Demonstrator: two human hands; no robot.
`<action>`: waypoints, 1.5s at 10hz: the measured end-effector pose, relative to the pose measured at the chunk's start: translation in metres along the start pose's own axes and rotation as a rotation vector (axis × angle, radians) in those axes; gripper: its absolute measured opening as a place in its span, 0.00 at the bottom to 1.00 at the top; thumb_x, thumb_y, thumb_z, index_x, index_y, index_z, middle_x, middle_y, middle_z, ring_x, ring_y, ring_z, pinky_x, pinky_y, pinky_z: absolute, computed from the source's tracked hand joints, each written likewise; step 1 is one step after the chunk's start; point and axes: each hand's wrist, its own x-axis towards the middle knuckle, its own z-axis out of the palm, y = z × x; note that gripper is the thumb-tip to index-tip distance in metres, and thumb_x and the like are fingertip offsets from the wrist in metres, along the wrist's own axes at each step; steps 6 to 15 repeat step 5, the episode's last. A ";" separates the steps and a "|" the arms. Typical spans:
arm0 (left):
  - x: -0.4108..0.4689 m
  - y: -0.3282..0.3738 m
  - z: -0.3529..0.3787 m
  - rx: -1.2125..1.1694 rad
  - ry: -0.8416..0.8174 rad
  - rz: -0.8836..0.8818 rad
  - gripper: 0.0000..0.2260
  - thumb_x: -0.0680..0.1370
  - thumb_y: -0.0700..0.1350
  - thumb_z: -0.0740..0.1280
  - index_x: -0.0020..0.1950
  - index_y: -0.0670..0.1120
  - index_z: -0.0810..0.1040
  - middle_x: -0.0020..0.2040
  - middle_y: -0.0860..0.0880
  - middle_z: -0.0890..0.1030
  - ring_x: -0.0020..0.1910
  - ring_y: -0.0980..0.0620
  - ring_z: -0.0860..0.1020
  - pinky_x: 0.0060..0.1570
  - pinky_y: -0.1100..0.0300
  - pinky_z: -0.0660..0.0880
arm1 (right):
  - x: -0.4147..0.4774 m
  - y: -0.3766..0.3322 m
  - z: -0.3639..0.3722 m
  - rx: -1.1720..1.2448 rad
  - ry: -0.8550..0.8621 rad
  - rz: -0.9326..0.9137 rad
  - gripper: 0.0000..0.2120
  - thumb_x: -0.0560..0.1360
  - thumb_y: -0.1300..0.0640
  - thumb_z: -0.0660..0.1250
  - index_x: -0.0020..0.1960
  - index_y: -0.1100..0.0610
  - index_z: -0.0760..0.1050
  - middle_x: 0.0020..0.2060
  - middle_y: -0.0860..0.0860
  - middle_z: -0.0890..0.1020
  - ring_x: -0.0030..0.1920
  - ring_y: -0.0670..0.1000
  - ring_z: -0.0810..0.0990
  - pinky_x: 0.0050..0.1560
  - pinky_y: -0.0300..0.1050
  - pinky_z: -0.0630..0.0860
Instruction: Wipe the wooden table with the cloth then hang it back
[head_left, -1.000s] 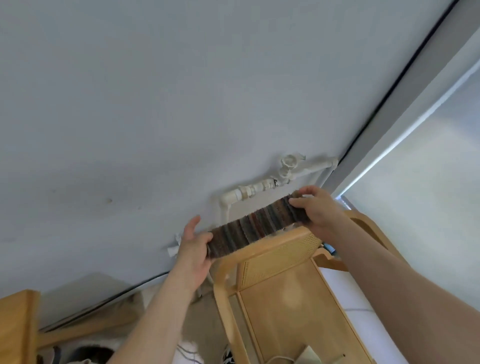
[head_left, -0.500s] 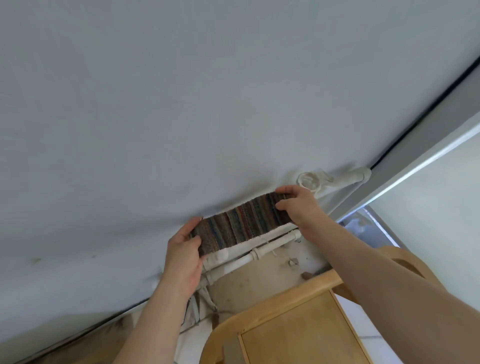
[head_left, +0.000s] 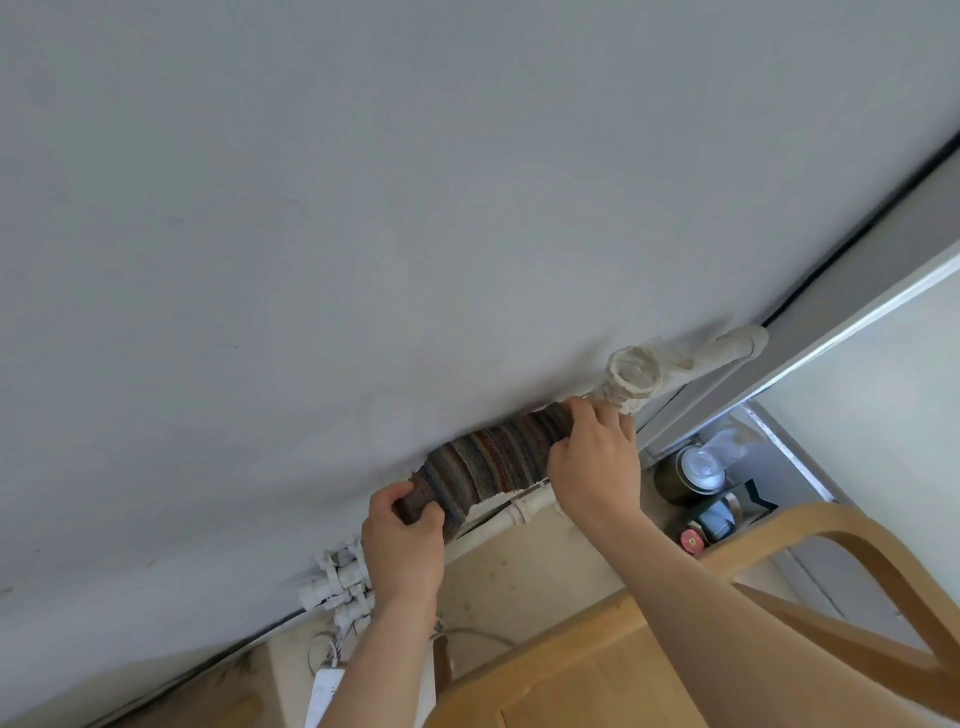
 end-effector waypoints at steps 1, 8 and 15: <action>-0.004 -0.003 -0.005 0.153 0.201 0.176 0.10 0.73 0.40 0.69 0.50 0.51 0.75 0.53 0.51 0.70 0.53 0.48 0.74 0.51 0.52 0.74 | -0.015 0.003 0.003 -0.095 0.004 -0.220 0.24 0.73 0.61 0.61 0.70 0.55 0.68 0.69 0.53 0.69 0.69 0.56 0.64 0.65 0.55 0.69; -0.035 0.013 -0.011 0.581 -0.146 0.419 0.21 0.77 0.40 0.62 0.71 0.48 0.70 0.73 0.48 0.64 0.68 0.50 0.67 0.64 0.57 0.67 | -0.034 0.009 -0.031 -0.027 -0.429 -0.214 0.29 0.79 0.58 0.59 0.78 0.49 0.56 0.77 0.48 0.55 0.74 0.52 0.61 0.67 0.48 0.67; -0.035 0.013 -0.011 0.581 -0.146 0.419 0.21 0.77 0.40 0.62 0.71 0.48 0.70 0.73 0.48 0.64 0.68 0.50 0.67 0.64 0.57 0.67 | -0.034 0.009 -0.031 -0.027 -0.429 -0.214 0.29 0.79 0.58 0.59 0.78 0.49 0.56 0.77 0.48 0.55 0.74 0.52 0.61 0.67 0.48 0.67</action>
